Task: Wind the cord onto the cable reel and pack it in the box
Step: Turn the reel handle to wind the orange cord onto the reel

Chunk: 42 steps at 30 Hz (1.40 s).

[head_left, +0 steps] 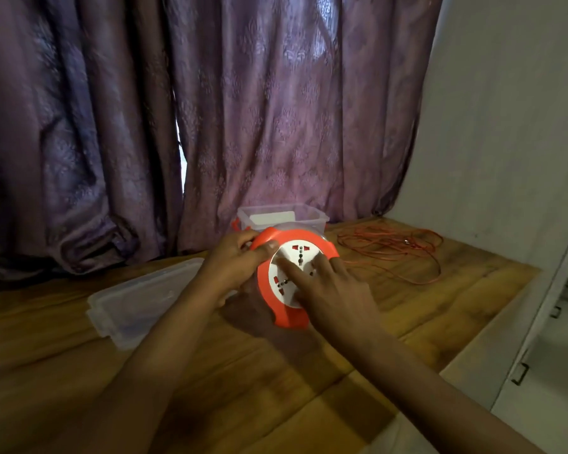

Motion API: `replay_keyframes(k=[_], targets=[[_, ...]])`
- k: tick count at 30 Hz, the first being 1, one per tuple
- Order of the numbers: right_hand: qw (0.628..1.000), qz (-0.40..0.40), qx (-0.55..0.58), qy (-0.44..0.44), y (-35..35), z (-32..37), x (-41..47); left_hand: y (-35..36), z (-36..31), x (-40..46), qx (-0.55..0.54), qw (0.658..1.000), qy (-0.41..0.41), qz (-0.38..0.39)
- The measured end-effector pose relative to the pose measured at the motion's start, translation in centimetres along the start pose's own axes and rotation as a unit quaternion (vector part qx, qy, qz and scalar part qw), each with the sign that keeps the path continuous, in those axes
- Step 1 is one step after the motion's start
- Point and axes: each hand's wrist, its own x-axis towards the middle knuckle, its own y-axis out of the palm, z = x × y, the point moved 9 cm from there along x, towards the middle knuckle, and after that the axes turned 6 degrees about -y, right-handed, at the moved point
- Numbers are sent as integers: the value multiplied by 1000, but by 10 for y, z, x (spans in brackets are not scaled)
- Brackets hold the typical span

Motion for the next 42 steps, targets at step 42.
replay_keyframes(k=[42], targets=[[529,-90,710,456,81,2,11,-38,-12,3,60,983,102,-141]])
